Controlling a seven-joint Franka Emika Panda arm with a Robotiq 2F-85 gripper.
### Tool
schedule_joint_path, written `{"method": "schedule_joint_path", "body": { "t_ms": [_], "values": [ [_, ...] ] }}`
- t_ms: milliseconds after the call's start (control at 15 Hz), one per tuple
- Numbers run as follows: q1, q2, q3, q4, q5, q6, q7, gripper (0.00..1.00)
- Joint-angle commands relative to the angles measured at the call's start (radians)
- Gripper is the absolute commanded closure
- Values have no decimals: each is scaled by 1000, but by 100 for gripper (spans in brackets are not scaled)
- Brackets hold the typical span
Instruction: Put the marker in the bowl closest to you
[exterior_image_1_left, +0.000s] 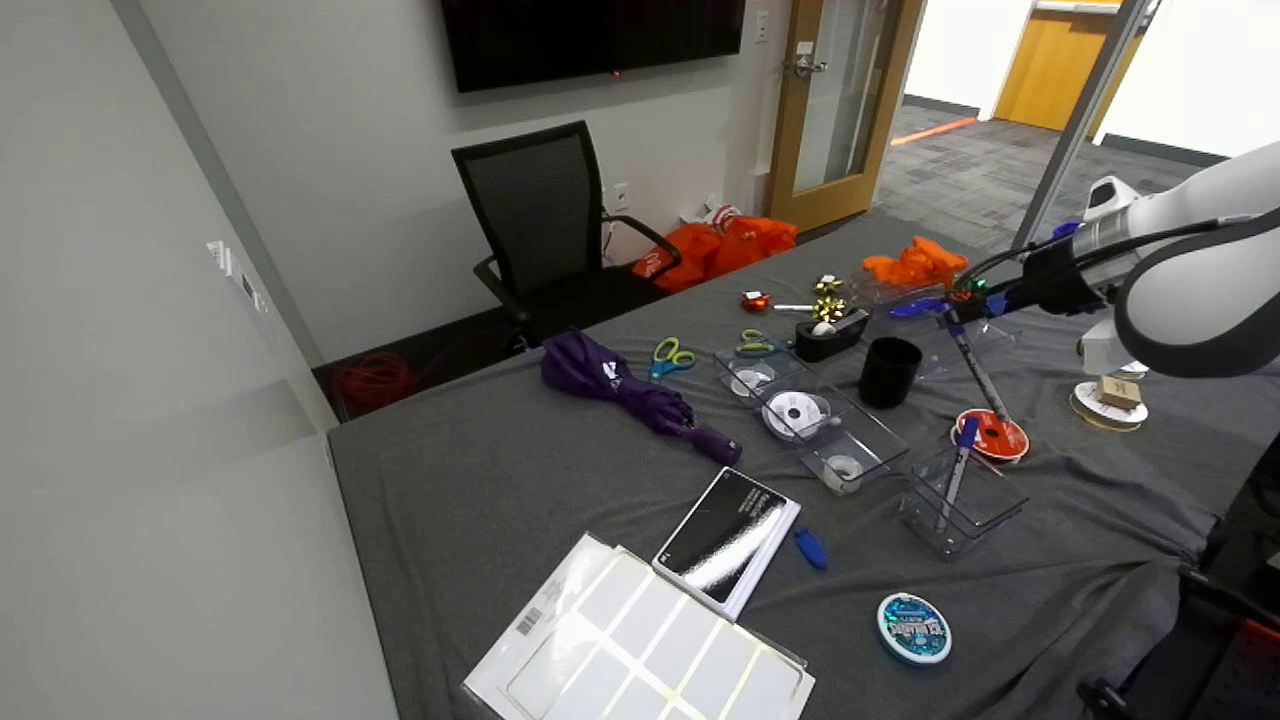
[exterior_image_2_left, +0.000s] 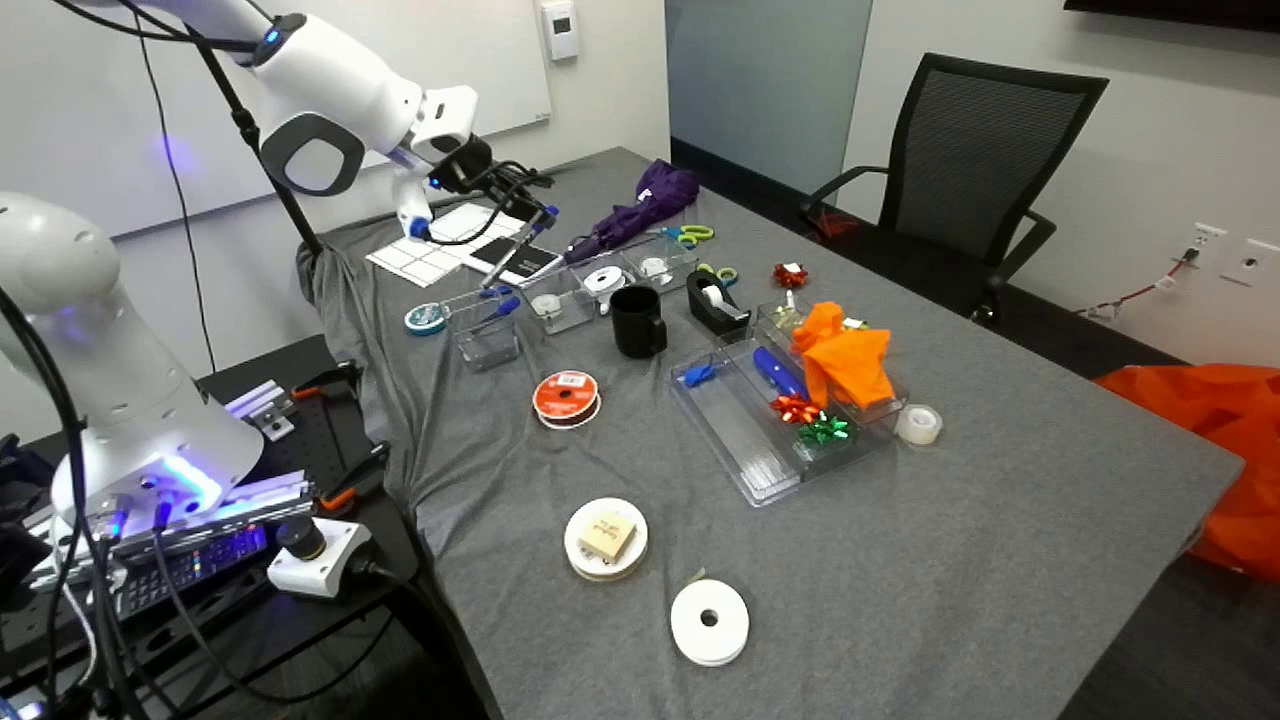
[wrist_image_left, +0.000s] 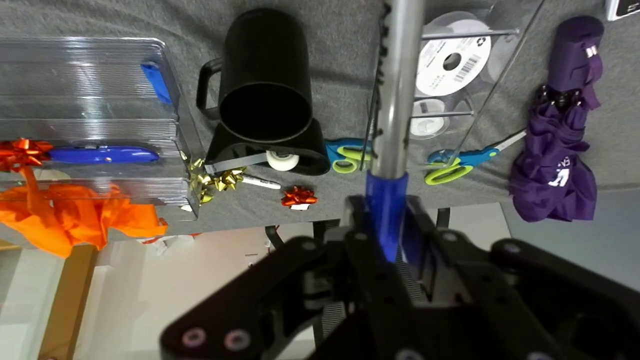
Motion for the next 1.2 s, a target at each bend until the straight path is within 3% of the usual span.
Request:
{"method": "schedule_joint_path", "body": {
  "t_ms": [0, 200, 333, 400, 467, 533, 800, 1000, 1133],
  "values": [
    [25, 31, -68, 0, -116, 5, 71, 95],
    [80, 127, -122, 0, -169, -1, 184, 95],
    [79, 189, -115, -3, -157, -65, 254, 95],
    [-127, 208, 96, -4, -170, -115, 305, 95],
    [27, 223, -42, -4, -159, -146, 331, 95],
    [-26, 232, 20, -4, -164, -174, 363, 95],
    [-113, 242, 136, -1, -162, -213, 420, 95],
    [-188, 238, 218, 3, -163, -220, 434, 95],
    [-223, 241, 238, 7, -162, -246, 412, 95]
  ]
}}
